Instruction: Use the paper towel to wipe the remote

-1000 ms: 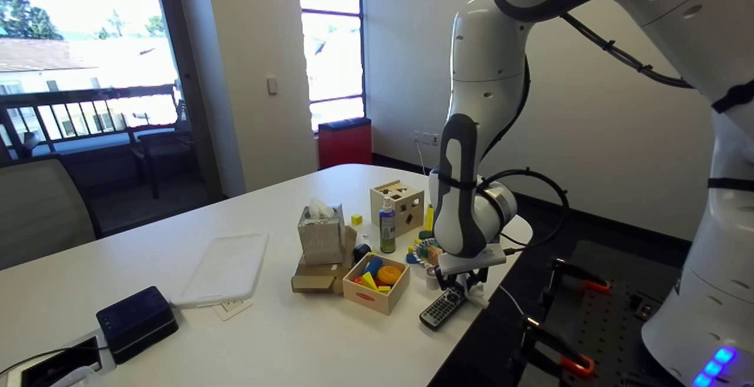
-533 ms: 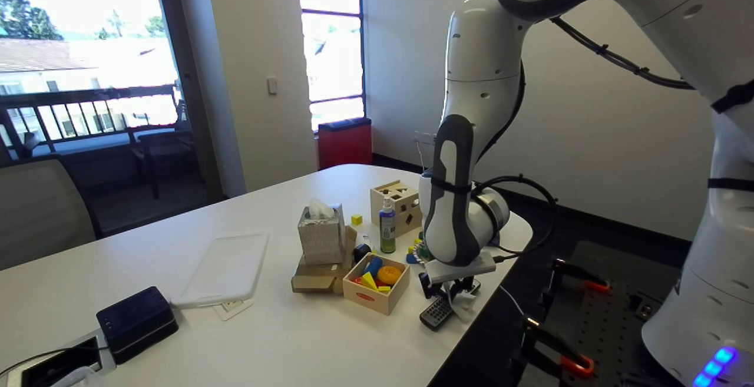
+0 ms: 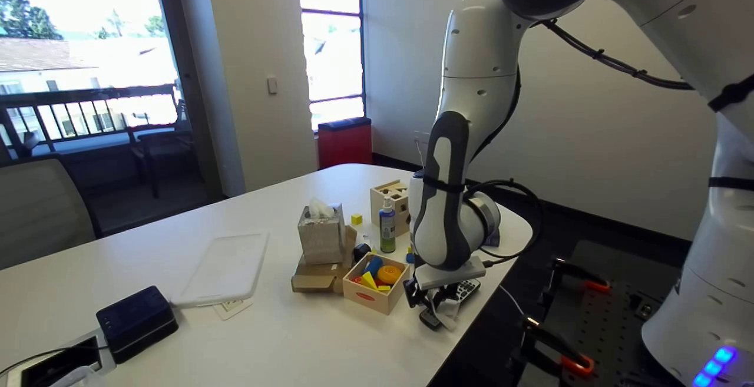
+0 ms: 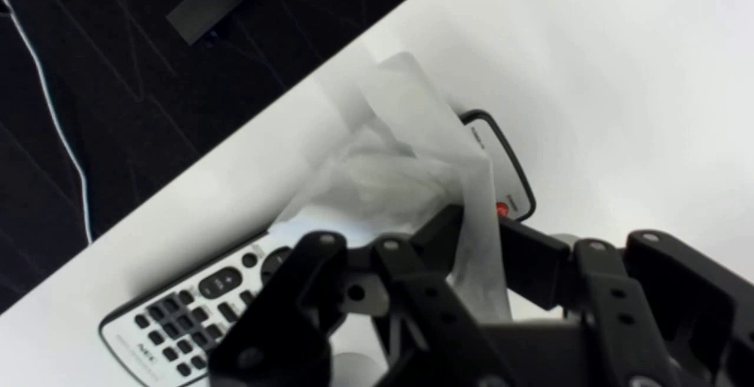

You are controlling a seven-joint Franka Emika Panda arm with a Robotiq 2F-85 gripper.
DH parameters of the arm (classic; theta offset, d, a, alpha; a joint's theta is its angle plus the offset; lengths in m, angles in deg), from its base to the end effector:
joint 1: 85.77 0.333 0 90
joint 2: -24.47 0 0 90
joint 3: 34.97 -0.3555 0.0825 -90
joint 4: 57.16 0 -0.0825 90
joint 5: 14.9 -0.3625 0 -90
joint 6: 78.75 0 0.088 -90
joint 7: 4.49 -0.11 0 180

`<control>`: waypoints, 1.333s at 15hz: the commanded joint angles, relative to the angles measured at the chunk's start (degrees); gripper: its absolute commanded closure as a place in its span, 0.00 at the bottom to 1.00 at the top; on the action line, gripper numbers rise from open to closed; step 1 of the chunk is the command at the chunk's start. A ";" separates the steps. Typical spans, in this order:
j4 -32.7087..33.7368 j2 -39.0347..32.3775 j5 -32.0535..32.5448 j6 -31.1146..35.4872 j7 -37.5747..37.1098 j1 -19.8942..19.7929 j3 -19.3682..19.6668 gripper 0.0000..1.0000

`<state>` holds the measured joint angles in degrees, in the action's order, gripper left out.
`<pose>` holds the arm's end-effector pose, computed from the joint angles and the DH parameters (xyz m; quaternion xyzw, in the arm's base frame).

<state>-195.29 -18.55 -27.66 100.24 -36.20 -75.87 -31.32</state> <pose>0.4602 0.0273 0.0609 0.9472 -0.3196 -0.0077 0.0257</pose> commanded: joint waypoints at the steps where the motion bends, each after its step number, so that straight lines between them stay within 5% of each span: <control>1: 0.41 0.61 -1.87 0.48 4.16 -2.22 -3.02 0.98; 20: -3.33 1.20 -4.11 1.17 5.29 -4.08 5.00 0.98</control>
<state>-196.67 -18.59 -29.95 100.24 -32.78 -78.96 -26.68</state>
